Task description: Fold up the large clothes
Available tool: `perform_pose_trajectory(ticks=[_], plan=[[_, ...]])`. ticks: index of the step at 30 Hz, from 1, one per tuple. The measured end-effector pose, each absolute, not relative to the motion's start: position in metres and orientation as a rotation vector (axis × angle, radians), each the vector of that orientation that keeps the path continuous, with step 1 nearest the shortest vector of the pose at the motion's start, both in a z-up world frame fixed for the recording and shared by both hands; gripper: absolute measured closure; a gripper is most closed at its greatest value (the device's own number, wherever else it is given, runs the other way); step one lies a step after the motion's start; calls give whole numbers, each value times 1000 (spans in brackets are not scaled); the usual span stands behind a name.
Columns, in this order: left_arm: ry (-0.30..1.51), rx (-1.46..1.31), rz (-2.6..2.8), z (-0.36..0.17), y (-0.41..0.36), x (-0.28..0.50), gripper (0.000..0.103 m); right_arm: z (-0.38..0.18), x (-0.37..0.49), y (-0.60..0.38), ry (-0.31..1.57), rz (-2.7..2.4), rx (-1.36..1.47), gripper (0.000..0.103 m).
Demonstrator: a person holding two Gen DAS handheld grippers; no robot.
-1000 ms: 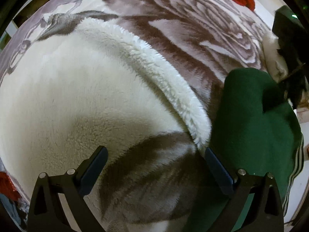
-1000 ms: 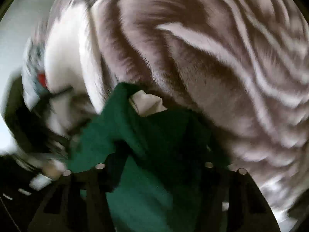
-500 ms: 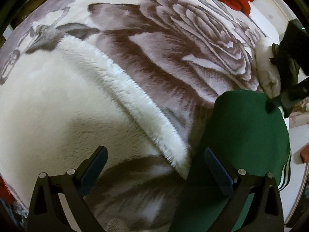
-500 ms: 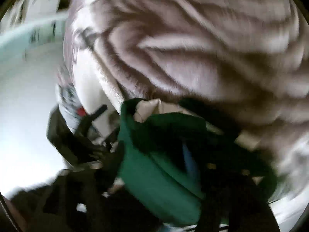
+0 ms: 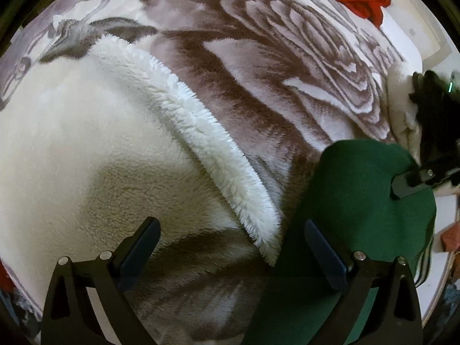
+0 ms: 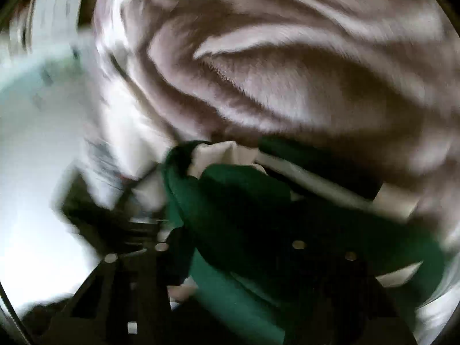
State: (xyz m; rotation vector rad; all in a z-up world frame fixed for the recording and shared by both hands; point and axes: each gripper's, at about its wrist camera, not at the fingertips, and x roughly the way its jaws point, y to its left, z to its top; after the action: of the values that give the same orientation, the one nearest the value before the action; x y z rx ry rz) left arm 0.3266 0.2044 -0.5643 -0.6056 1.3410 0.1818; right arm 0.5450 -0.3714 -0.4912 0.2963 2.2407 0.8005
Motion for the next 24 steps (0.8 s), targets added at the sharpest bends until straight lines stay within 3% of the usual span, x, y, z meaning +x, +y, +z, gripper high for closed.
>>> perform_pose_trajectory(ticks=[4,10,15,17,20,21,22,24], plan=[[1352,-592,173,-559,199,327,1,-501,544,-386,2218,817,358,60],[1330,-543,168,-540,192,328,1,-427,556,-376,1951,936,-162,27],[1328,-534,172,-539,186,333,1,-449,529,-395,1980,1007,-536,27],[1330,-533,177,-540,186,334,1,-479,515,-404,2108,984,-352,51],[1324,-487,189,-537,186,333,1,-492,521,-430,2210,818,51,61],[1320,-489,186,-538,187,331,1,-496,531,-450,2221,772,265,72],[1324,-499,184,-539,188,331,1,-504,539,-469,2204,726,400,75],[1339,-534,177,-541,188,330,1,-518,542,-497,2172,633,501,75]])
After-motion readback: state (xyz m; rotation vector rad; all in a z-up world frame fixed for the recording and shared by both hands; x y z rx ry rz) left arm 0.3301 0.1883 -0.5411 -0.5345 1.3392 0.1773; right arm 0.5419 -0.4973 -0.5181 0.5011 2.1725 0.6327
